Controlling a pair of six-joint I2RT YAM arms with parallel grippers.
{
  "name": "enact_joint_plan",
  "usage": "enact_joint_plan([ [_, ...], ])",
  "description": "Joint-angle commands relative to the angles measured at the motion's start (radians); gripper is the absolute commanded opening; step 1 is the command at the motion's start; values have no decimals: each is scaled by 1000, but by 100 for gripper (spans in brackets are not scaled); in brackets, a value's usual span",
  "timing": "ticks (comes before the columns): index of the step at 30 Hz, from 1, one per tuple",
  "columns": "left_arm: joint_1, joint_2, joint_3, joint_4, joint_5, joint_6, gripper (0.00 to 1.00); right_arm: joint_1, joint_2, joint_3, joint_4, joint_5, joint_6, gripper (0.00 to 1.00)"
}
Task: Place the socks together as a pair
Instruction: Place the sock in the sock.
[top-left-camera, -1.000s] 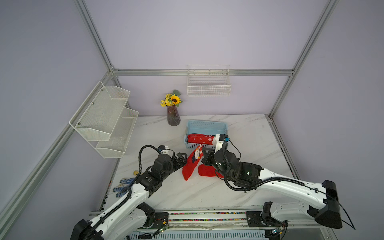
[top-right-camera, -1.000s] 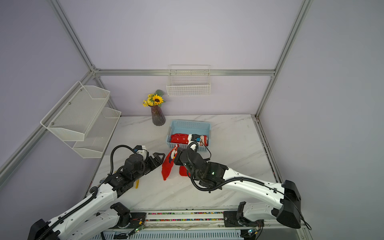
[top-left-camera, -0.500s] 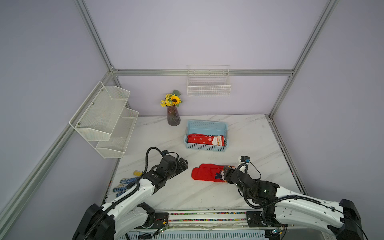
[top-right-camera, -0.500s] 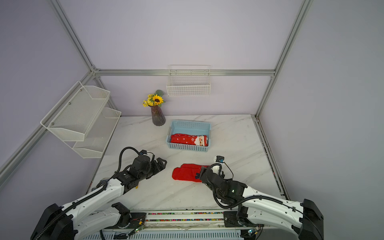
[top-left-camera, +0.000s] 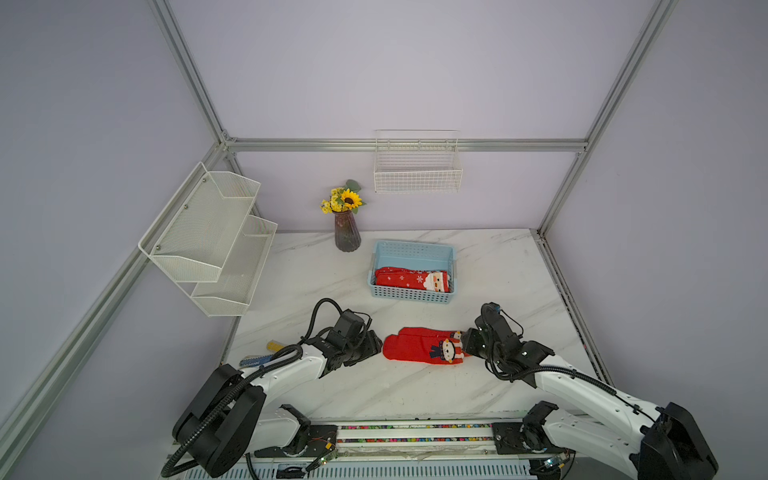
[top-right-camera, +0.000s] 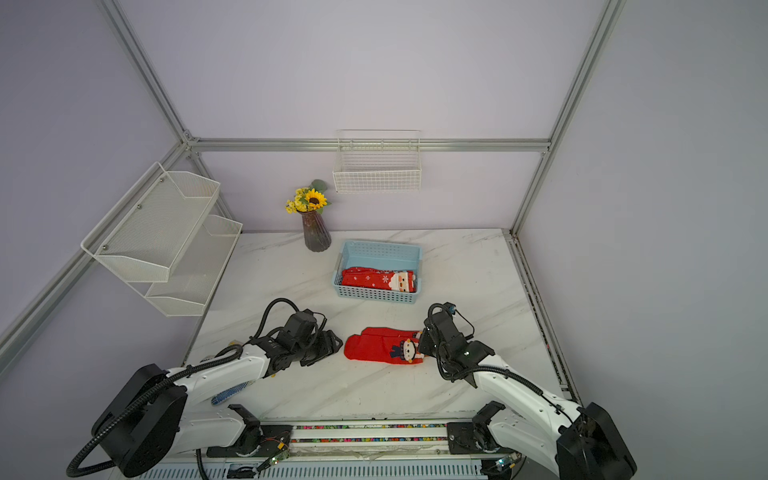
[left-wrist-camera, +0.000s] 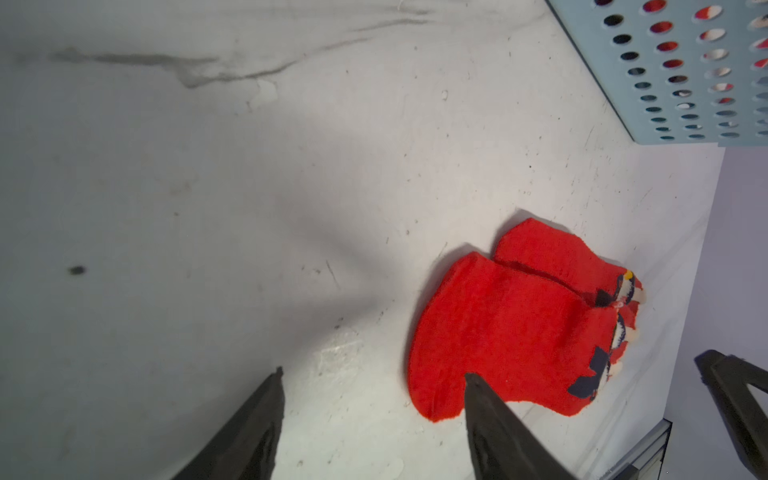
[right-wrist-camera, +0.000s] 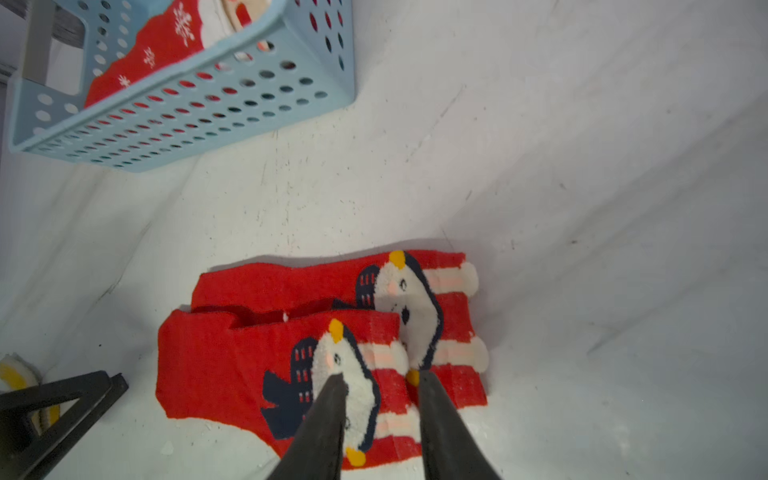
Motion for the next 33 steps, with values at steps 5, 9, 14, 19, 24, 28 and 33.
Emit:
enact_joint_plan([
  [5, -21, 48, 37, 11, 15, 33, 65, -8, -11, -60, 91, -68, 46, 33],
  [9, -30, 52, 40, 12, 18, 37, 63, -9, 14, -50, 110, -68, 42, 33],
  [14, -43, 65, 37, 10, 18, 37, 58, -12, 43, -61, 153, -65, 49, 31],
  [19, -53, 97, 48, 11, 17, 39, 54, -15, 76, -56, 181, -68, 49, 31],
  [24, -66, 160, 74, 14, 23, 40, 47, -16, 94, -59, 208, -71, 56, 31],
  [28, -73, 192, 88, 13, 21, 43, 43, -16, 111, -63, 223, -70, 58, 31],
  [33, -73, 196, 82, 14, 14, 42, 37, -18, 130, -75, 223, -39, 65, 32],
])
